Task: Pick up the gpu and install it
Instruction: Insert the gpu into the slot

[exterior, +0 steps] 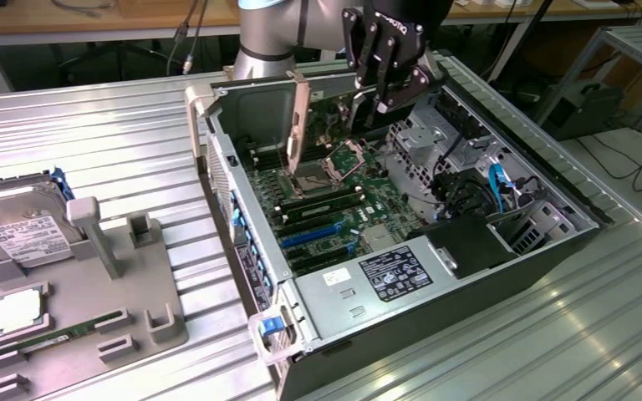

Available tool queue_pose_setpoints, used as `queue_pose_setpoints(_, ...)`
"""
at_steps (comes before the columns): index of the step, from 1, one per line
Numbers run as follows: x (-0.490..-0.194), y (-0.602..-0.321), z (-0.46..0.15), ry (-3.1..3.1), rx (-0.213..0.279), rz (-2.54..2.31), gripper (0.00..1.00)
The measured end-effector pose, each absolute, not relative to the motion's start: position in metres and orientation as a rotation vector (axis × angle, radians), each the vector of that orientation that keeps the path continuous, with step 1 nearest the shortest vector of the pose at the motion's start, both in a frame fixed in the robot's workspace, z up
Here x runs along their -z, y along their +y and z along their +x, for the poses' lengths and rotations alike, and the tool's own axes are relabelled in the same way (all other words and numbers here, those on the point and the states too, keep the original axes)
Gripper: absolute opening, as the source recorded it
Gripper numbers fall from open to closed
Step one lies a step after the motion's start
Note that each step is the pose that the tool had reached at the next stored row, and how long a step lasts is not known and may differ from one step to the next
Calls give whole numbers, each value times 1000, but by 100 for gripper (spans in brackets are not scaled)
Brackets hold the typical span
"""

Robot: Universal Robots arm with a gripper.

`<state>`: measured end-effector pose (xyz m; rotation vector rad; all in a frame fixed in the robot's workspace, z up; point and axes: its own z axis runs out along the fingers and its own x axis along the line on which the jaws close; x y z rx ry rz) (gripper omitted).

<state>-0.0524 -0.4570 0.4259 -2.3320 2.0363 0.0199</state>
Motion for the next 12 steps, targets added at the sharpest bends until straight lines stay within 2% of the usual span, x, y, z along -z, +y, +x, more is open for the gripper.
queue_pose_setpoints(12,-407,-457,-52,2140,-6,-2231,28)
